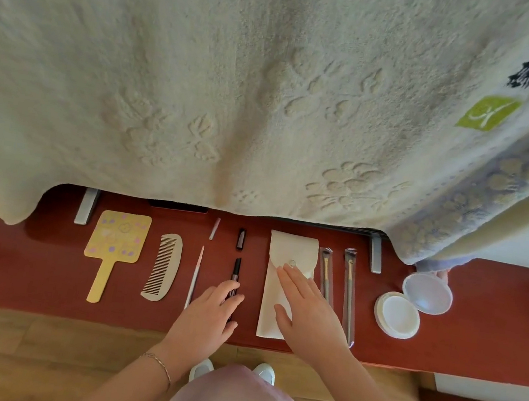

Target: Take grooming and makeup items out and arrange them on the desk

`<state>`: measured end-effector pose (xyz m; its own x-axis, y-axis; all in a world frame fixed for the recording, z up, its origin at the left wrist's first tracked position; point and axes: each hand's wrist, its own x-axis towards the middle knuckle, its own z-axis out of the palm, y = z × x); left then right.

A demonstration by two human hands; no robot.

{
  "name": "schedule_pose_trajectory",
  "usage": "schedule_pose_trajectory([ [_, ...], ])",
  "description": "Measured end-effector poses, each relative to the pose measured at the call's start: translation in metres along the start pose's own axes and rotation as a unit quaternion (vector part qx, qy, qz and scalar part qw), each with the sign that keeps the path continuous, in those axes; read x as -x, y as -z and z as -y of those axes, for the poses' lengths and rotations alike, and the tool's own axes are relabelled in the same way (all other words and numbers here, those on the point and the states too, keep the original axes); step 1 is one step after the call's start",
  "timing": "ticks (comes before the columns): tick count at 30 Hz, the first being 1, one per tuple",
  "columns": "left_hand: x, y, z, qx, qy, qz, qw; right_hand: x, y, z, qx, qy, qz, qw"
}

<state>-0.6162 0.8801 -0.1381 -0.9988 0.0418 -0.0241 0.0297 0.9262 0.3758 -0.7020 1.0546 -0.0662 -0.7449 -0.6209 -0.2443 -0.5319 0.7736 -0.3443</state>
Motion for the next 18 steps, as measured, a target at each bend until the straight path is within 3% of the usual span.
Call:
schedule_pose_trajectory([
  [18,0.0093,-0.0034,0.0007,0.018,0.020,-0.010,1.000,-0.0035,-0.0006,-0.0019,-0.002,-0.008,0.017,1.000],
])
